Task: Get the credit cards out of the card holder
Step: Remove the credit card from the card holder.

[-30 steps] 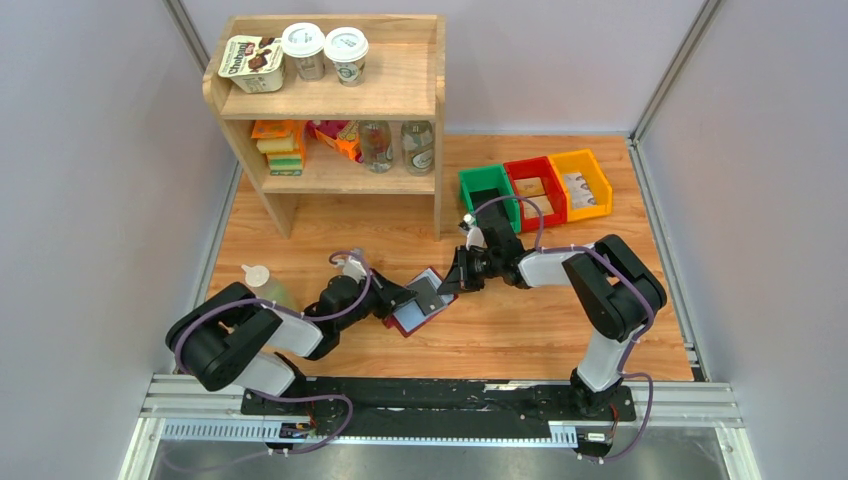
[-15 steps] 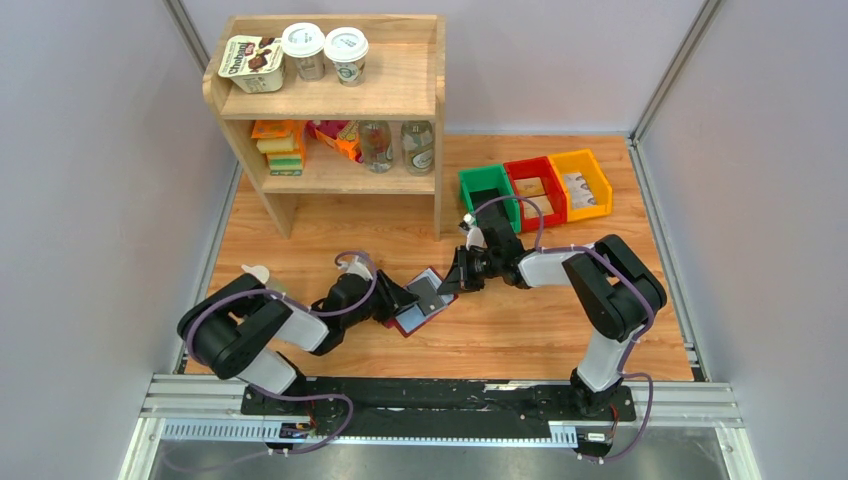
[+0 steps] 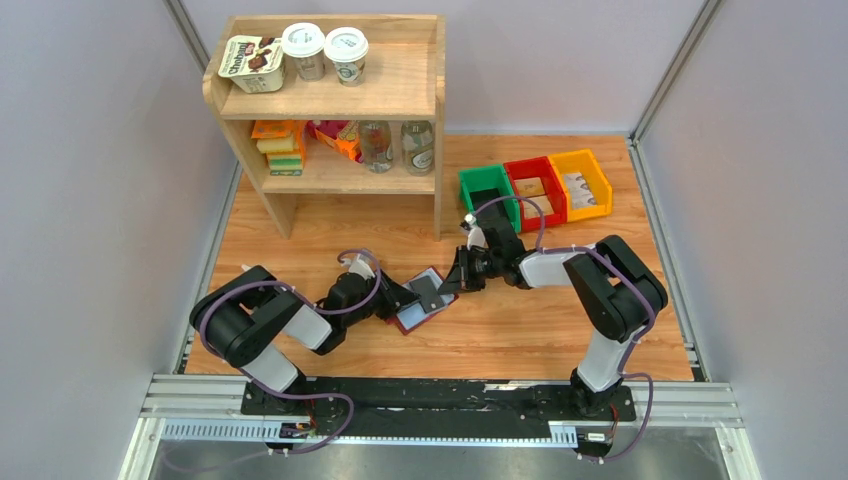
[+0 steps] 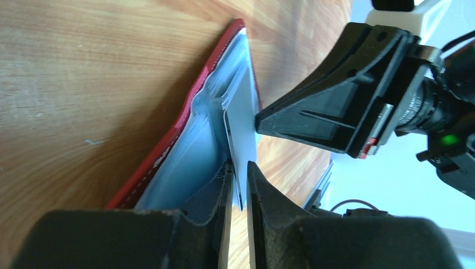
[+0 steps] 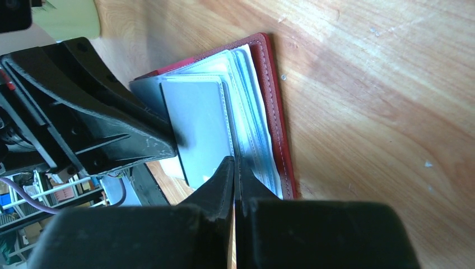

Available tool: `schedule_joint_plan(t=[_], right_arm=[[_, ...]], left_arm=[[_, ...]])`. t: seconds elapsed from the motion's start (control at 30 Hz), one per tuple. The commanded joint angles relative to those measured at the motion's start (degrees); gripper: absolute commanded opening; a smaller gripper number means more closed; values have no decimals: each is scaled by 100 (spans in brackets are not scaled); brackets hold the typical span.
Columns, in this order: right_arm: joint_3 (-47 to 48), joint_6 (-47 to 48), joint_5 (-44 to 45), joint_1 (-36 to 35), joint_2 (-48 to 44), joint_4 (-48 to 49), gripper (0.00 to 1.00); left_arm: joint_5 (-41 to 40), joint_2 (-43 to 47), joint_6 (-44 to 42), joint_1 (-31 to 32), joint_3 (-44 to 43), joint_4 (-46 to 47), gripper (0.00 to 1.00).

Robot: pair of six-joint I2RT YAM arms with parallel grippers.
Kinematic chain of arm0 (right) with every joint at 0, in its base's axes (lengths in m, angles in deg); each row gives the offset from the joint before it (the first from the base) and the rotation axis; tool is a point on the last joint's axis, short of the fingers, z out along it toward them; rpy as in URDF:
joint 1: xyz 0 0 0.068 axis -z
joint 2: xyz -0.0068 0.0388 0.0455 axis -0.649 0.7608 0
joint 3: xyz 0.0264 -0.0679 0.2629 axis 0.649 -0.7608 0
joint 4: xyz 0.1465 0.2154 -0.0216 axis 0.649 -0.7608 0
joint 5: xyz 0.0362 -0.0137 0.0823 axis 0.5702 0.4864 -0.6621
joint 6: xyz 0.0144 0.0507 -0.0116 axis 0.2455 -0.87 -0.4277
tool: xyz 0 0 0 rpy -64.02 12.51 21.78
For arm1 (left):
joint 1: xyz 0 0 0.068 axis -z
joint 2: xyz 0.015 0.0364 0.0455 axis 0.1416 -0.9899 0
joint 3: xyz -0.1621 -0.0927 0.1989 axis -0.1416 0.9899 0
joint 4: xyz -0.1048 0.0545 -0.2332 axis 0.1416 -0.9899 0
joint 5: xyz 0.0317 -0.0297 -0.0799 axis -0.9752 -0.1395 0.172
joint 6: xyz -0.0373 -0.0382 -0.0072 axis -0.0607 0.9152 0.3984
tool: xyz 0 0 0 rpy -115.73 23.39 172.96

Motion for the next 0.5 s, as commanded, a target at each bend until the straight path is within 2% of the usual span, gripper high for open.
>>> schedule_joint_plan(t=[0.0, 0.27, 0.37, 0.47], right_arm=[[-242, 291, 796, 31, 198, -648, 0], [-233, 282, 796, 22, 198, -648, 0], [-260, 282, 805, 31, 189, -640, 0], [-260, 273, 796, 22, 198, -631, 0]], left_arm=[[98, 411, -110, -4, -39, 550, 20], [256, 376, -66, 4, -172, 603, 10], [283, 342, -57, 4, -171, 586, 10], [370, 175, -31, 4, -250, 577, 14]])
